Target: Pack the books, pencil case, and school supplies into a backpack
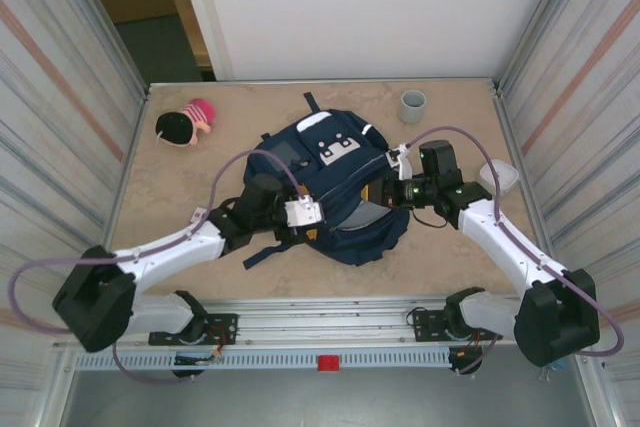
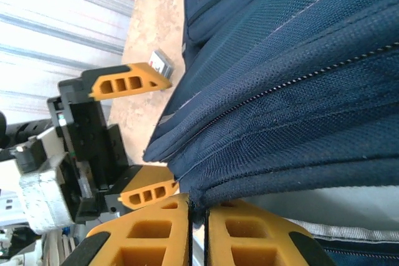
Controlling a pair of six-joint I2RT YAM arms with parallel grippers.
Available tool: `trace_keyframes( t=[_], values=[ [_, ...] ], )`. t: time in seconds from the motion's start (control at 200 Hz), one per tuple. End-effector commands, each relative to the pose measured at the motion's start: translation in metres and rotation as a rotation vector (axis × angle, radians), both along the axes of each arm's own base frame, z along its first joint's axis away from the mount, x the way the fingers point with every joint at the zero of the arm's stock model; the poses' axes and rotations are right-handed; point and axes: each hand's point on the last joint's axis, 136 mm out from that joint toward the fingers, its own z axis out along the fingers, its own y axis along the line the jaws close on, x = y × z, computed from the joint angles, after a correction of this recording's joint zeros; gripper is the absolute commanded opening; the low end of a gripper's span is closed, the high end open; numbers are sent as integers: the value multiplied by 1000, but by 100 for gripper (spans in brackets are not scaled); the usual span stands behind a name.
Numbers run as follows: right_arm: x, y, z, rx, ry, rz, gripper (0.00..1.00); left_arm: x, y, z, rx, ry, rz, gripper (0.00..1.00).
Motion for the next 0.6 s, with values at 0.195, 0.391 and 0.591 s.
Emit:
trace_keyframes(
  t=[0.195, 0.391, 0.591],
  values=[
    [9, -14, 20, -20, -70, 19, 18, -5, -30, 10, -92, 103, -97, 10],
    [25, -30, -1, -130, -91, -43, 17, -16, -23, 4, -150, 312, 47, 0],
    [53, -40, -9, -154, -87, -123, 28, -5, -27, 3, -256, 426, 218, 0]
  ],
)
